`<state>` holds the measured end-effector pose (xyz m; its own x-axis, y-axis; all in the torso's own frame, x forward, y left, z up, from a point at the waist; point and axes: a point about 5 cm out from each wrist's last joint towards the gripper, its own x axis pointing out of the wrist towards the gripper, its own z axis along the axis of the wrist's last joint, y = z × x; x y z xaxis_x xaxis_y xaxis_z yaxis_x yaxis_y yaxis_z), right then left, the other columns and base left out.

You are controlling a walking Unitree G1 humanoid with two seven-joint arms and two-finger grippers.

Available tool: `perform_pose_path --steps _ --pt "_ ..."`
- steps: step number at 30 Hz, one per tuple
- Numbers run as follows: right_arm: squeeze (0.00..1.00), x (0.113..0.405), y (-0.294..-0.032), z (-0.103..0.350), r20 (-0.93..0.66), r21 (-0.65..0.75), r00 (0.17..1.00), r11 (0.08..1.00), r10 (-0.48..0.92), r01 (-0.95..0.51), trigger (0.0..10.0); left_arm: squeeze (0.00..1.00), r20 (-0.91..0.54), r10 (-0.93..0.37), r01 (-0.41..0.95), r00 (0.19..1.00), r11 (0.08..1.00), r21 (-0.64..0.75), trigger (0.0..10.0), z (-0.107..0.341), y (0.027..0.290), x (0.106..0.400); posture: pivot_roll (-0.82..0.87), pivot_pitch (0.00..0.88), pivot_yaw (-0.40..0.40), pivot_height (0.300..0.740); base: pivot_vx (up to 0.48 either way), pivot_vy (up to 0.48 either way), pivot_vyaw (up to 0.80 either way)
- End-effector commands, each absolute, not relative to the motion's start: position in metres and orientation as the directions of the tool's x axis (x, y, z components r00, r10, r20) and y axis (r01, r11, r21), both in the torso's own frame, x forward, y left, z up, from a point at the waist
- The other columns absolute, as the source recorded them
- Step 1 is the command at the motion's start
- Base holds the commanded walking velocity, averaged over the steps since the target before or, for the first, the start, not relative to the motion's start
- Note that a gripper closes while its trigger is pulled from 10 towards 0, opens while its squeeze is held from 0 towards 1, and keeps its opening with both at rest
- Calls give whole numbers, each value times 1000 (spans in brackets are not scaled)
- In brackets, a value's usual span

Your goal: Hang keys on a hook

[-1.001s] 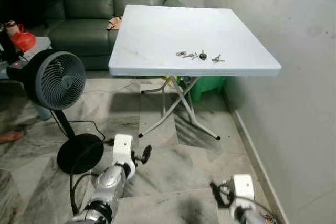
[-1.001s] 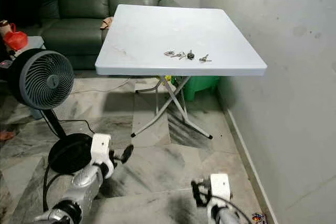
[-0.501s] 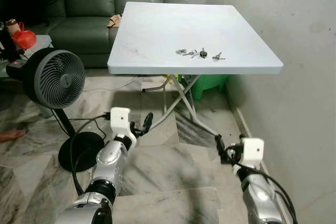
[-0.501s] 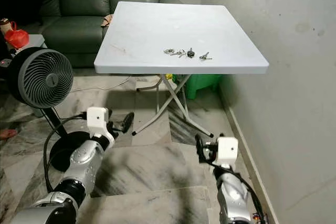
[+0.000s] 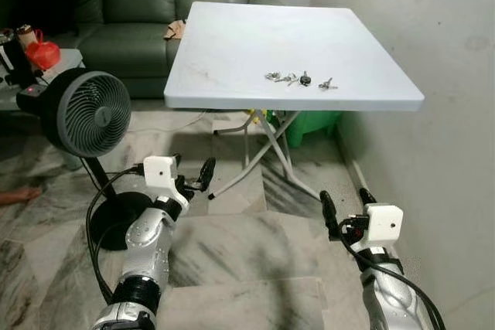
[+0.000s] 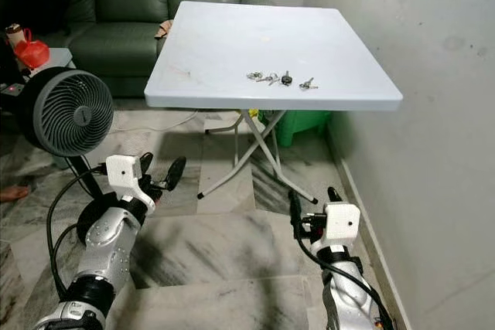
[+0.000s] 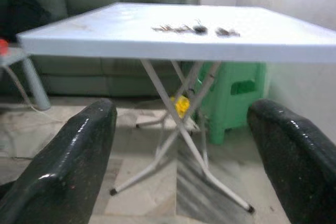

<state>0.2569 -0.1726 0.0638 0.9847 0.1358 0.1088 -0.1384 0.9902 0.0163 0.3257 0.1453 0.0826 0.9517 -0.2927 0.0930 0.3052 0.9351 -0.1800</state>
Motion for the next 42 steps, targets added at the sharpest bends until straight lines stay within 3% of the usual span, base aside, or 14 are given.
perform_pose_path --steps 1,11,31,37,42 --pt "0 256 -173 67 111 7 983 989 146 -147 10000 0 84 -299 309 951 937 -165 10000 82 146 324 -48 0 -15 740 0 0 0" --pt "0 257 -179 75 97 -10 986 991 133 -133 10000 0 74 -314 322 947 931 -170 10000 83 153 322 -49 0 -19 740 0 0 0" --pt "0 261 -180 81 91 -45 985 988 149 -145 10000 0 87 -346 356 934 921 -160 10000 92 142 327 -43 6 -17 740 338 0 0" --pt "0 263 -180 84 84 -114 984 983 157 -147 10000 0 88 -362 371 928 916 -150 10000 93 138 326 -41 13 -19 740 337 0 133" --pt "0 263 -178 84 91 -67 981 984 171 -165 10000 0 91 -368 378 925 914 -147 10000 94 135 327 -41 16 -19 740 335 0 488"
